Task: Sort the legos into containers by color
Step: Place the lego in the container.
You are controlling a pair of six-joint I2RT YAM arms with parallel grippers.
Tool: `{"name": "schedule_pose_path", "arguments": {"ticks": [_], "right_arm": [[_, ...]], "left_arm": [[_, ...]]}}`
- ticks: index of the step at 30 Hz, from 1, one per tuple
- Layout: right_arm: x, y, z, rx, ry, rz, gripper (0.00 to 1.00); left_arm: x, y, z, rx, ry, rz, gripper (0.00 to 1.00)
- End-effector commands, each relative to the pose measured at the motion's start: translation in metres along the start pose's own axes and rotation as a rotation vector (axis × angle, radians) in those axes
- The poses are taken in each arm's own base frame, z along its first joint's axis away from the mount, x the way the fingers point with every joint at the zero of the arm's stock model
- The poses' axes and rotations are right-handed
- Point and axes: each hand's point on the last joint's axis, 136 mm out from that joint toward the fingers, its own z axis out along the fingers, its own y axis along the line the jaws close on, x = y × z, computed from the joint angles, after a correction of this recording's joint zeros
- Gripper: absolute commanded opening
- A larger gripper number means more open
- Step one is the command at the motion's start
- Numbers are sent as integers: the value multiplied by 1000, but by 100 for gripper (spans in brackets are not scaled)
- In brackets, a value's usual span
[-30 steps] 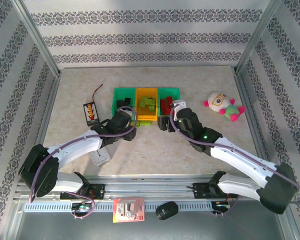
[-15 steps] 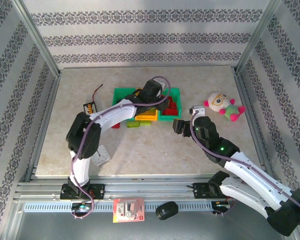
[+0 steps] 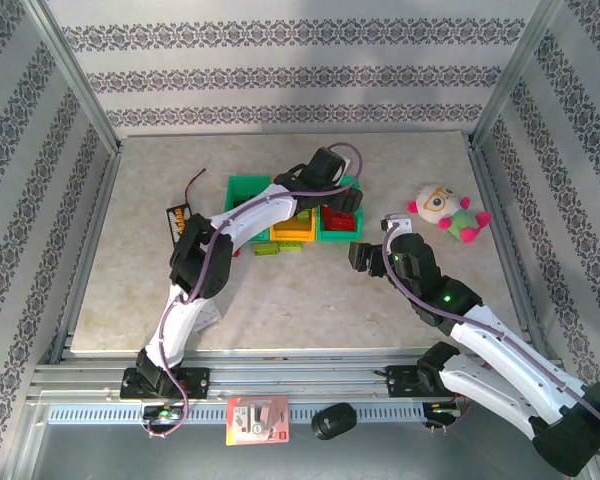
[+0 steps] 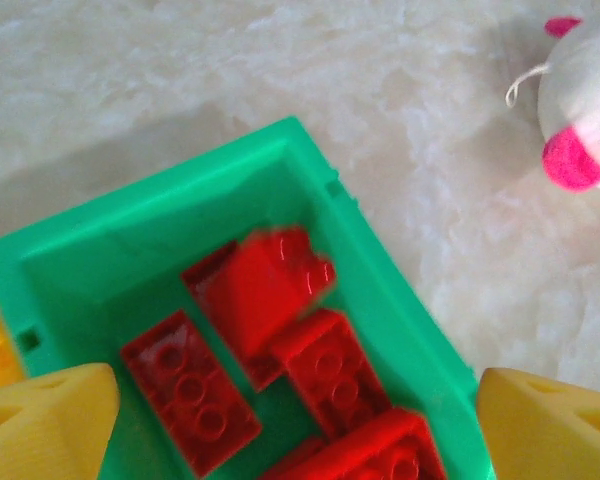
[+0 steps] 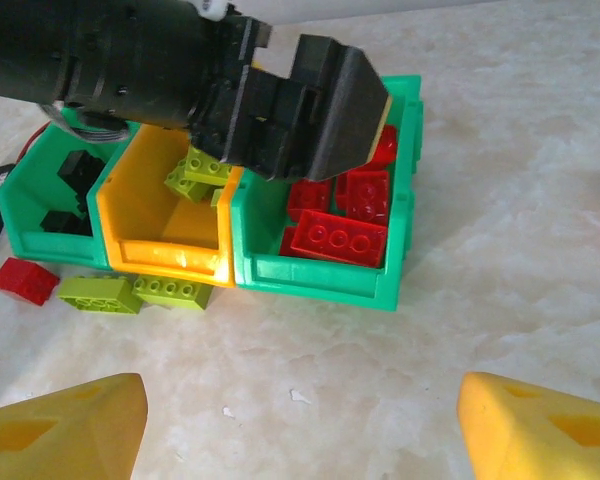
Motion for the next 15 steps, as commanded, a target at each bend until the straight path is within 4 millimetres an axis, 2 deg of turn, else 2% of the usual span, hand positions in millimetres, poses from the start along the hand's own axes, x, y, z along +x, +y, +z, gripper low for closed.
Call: {"name": "schedule_pose_path", "arguments": {"ticks": [1,4,9,15], "right_arm": [[-7,10,2,-52,-7,-11,81],[-7,23,8,-97,2,-15,81],[-10,54,18,-174,12,-38,82],[-6,99,34,-273,46,-78,83]], "left_arm": [[-17,-1,-50,-22,-82,31,99],[2,12,-77,-61,-90,34,99],[69,48,-110,-123,2,-20,99],[138,102,-149,-230,114,-106,99]]}}
